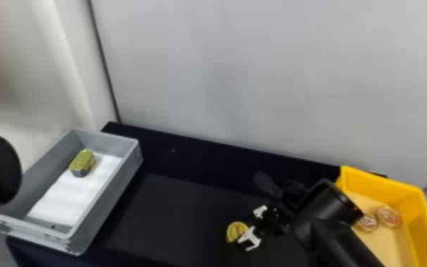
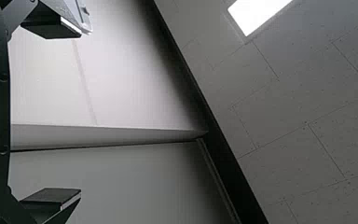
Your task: Pick up the round yellow can and place it in the yellow rectangular box
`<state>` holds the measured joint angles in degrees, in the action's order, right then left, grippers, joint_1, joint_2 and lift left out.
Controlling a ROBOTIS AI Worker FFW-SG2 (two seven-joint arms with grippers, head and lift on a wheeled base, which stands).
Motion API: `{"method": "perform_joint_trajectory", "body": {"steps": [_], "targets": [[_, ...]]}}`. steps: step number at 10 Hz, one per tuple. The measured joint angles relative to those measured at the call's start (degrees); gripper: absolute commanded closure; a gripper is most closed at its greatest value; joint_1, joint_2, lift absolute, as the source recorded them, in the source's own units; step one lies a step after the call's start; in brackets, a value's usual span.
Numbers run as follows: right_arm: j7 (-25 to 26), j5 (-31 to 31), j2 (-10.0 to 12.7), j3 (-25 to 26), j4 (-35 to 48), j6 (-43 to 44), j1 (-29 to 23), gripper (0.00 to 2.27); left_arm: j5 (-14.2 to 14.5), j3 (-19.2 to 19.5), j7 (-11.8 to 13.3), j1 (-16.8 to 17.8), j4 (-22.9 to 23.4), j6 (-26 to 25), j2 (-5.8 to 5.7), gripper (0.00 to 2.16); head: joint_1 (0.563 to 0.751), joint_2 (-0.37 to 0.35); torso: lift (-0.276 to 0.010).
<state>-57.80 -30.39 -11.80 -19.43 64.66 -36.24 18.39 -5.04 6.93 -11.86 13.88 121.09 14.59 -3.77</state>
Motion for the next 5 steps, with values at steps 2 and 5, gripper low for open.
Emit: {"method": "perform_joint_trajectory", "body": {"steps": [2, 5], "targets": [[-0.44, -0.24, -0.21, 0.03, 3.02, -2.03, -0.72, 0.78, 0.14, 0.26, 0.00, -0.32, 0.02, 0.17, 0.02, 0.08, 0.694, -0.078, 0.000], [-1.85, -1.36, -0.53, 0.54, 8.01, -5.56, -1.77, 0.78, 0.33, 0.55, 0.00, -0.64, 0.02, 0.42, -0.06, 0.08, 0.694, -0.078, 0.000]]}}
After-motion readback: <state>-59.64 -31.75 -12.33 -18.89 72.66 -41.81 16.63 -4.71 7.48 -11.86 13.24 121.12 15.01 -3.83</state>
